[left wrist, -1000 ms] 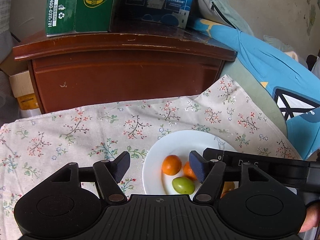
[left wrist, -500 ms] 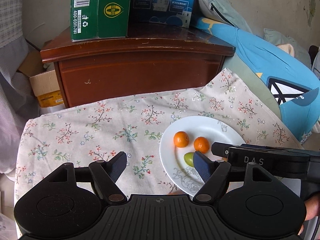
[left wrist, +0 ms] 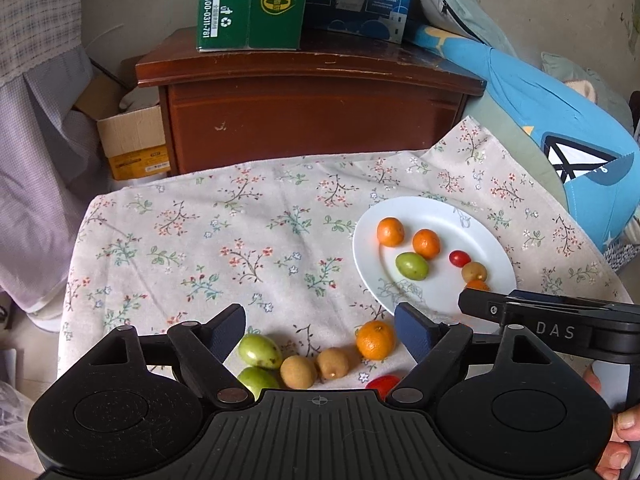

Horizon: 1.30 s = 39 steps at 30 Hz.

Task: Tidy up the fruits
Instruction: 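Return both tools to the fruit cluster and grasp a green jujube with the right gripper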

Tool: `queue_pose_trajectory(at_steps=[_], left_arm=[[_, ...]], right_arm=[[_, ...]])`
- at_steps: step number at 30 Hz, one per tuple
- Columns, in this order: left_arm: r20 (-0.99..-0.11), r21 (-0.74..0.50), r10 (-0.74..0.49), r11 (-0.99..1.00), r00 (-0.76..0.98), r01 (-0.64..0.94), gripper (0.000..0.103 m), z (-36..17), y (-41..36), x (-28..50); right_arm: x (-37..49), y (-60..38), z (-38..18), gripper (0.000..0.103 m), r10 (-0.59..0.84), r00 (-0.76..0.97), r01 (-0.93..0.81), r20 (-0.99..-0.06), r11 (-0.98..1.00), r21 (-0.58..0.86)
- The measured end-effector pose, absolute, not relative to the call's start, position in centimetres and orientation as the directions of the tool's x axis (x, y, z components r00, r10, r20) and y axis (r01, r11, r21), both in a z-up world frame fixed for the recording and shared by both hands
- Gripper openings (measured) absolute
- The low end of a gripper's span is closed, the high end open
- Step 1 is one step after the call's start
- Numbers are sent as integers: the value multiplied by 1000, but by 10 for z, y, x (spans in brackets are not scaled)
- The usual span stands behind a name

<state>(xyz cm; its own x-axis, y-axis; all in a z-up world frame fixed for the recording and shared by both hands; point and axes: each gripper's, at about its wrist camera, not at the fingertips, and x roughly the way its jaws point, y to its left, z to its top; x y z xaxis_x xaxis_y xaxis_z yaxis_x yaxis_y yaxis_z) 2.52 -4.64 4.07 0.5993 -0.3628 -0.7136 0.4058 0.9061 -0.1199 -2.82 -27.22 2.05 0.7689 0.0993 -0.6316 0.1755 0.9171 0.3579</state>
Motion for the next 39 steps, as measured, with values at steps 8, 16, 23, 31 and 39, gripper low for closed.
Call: queue_pose_trajectory(at_steps=[8,16,23,31,39], left_arm=[[-726,-131,-326,930,605,344,84,34,-13,27],[-739,-134,-286,950,610,283,84,25,12,33],[-762,-122,-289,943,580,309,83,11,12,31],[-782,-89,-306,917,544,388,82,-5,2,26],[-784,-35,-286,907,551,420,81,-20,-6,28]], right_arm=[[-55,-258,18,67,138,764,138,-631,919,368],[-72,-226,5,66,250,722,28,-645,921,389],[-74,-193,-7,61,309,685,-96,-659,936,339],[-70,-181,-17,52,327,663,-132,-673,936,325],[-68,-175,-22,44,318,663,-149,-677,943,297]])
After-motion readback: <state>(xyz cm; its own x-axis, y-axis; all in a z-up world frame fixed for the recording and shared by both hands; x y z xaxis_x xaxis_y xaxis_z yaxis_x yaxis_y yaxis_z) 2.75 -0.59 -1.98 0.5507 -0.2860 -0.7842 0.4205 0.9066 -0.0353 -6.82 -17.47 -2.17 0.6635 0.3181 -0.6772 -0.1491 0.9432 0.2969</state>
